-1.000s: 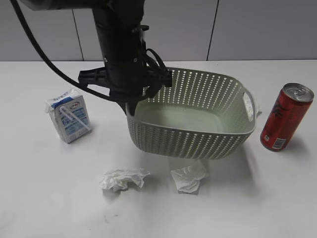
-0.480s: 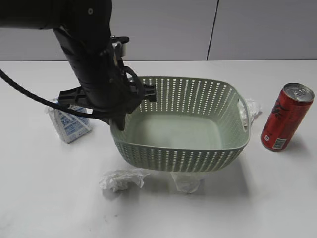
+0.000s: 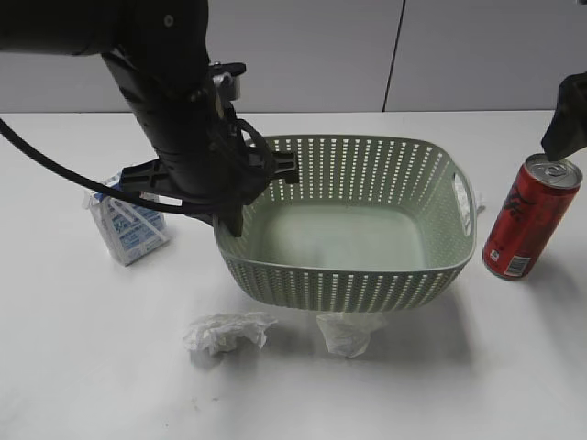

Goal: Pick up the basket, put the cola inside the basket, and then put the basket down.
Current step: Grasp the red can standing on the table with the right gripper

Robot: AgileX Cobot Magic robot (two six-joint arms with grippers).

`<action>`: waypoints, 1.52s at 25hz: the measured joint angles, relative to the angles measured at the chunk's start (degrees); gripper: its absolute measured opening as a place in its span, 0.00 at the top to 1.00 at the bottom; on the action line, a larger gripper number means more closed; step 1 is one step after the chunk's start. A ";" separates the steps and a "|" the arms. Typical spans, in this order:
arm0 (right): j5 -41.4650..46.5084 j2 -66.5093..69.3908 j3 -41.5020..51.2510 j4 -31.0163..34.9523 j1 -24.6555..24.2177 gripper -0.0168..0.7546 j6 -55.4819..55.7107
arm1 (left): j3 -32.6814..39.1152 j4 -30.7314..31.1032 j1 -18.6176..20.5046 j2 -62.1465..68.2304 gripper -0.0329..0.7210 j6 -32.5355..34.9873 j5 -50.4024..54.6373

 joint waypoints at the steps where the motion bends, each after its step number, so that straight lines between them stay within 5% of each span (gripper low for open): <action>1: -0.50 0.96 0.00 -0.18 0.00 0.11 0.56 | 0.02 0.00 0.00 0.00 0.96 0.00 0.01; 29: -9.80 15.86 -0.06 -4.60 -0.37 0.12 10.99 | 0.07 0.17 0.00 0.00 0.96 0.04 0.94; 38: -9.84 17.39 -0.06 -4.60 -0.37 0.25 16.28 | 0.07 0.42 0.00 0.00 0.96 0.04 1.01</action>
